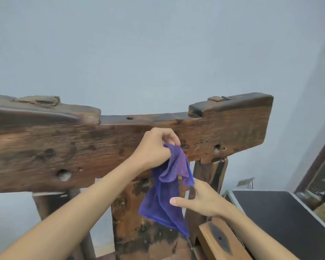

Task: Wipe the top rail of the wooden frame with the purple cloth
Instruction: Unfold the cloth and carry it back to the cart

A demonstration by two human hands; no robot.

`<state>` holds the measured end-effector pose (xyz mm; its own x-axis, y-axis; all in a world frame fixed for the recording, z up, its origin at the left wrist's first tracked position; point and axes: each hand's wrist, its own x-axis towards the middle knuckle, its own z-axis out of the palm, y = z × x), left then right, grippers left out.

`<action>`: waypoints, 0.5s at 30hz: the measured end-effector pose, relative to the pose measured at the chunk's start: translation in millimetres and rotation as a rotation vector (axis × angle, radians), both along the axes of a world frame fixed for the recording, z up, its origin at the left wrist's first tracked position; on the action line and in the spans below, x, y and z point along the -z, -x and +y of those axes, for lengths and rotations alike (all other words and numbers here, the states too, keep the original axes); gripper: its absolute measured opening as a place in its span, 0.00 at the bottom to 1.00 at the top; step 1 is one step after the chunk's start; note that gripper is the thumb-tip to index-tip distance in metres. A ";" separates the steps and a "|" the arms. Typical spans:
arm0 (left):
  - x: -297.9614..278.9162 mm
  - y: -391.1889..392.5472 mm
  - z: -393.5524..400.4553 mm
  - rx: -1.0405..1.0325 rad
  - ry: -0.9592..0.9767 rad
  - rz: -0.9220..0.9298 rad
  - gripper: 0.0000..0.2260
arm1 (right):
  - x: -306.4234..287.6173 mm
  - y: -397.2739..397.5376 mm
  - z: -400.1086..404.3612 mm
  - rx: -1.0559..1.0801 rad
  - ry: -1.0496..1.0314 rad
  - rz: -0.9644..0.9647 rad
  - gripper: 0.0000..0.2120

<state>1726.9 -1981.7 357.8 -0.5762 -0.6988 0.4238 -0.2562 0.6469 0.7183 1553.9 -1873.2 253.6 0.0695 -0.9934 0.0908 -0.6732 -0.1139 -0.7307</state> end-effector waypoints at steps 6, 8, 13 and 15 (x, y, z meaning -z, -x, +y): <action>32.3 79.7 69.3 0.141 -0.019 -0.216 0.09 | -2.1 33.5 83.9 0.313 0.224 -0.285 0.11; 33.9 104.7 88.9 0.215 -0.013 -0.267 0.08 | 0.1 60.5 119.4 0.388 0.228 -0.383 0.07; 34.3 152.1 130.8 0.425 -0.073 -0.348 0.09 | 4.9 134.4 209.0 0.592 0.299 -0.550 0.06; 36.5 174.6 153.8 0.493 -0.096 -0.332 0.10 | 6.8 163.7 246.9 0.638 0.300 -0.546 0.07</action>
<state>1552.2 -1827.8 321.3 -0.9328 -0.3418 0.1141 -0.1632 0.6830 0.7120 1390.2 -1626.3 246.9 -0.6176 -0.7574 0.2119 -0.2405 -0.0746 -0.9678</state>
